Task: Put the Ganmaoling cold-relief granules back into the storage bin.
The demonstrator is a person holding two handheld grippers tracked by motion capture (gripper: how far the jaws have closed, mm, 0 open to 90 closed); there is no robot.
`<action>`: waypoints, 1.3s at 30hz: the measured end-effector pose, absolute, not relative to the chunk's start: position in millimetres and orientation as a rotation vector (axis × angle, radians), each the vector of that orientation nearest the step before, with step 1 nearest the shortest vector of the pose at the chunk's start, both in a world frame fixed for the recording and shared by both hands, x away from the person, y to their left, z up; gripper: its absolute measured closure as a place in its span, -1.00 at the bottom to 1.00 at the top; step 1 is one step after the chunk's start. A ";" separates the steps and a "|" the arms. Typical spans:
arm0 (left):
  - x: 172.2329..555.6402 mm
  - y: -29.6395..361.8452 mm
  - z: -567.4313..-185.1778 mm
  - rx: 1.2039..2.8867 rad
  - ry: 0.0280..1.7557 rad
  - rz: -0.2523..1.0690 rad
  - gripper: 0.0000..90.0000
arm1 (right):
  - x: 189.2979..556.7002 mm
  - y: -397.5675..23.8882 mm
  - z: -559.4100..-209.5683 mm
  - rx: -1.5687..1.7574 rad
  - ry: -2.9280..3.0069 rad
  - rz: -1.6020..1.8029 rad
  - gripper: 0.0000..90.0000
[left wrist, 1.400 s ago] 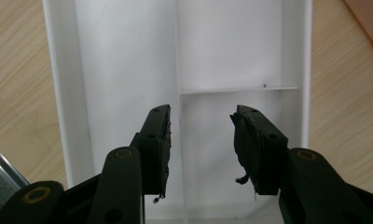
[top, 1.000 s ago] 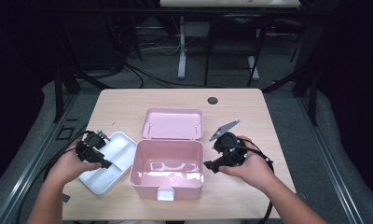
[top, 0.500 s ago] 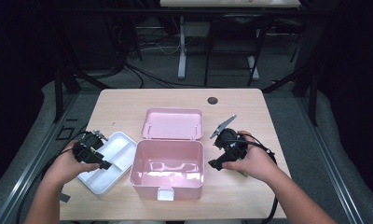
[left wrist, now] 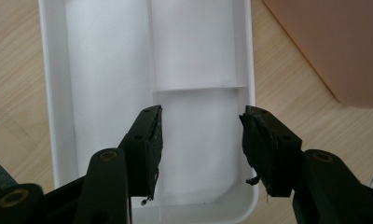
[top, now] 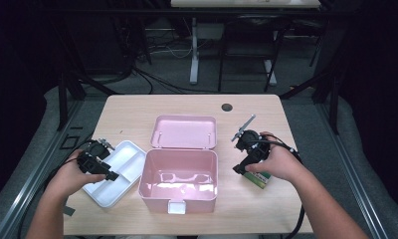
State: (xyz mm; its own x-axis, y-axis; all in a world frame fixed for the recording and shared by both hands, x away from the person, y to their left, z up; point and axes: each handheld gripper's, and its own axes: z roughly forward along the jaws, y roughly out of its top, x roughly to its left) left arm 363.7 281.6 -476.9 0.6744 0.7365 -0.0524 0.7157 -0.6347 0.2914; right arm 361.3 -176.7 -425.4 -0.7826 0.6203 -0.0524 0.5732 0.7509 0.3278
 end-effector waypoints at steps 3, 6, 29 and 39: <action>364.6 284.2 -477.7 2.588 1.153 0.090 0.07 | 371.1 -185.1 -430.1 0.983 2.793 0.371 -0.68; 365.0 286.0 -478.5 2.593 1.160 0.092 0.08 | 380.9 -192.8 -437.8 1.009 2.783 0.317 -0.72; 365.8 287.1 -479.5 2.585 1.143 0.081 0.09 | 416.0 -224.1 -484.0 1.260 2.785 0.056 -1.00; 365.2 287.6 -479.2 2.580 1.139 0.077 0.09 | 414.8 -226.6 -491.5 1.259 2.832 0.059 -0.88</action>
State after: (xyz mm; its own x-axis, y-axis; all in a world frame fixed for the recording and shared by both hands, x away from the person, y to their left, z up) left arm 365.2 287.6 -479.2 0.6808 0.7283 -0.0784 0.7111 -0.6315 0.3091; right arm 414.8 -226.6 -491.5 -0.6694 0.7426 -0.0228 0.7410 0.6695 0.0518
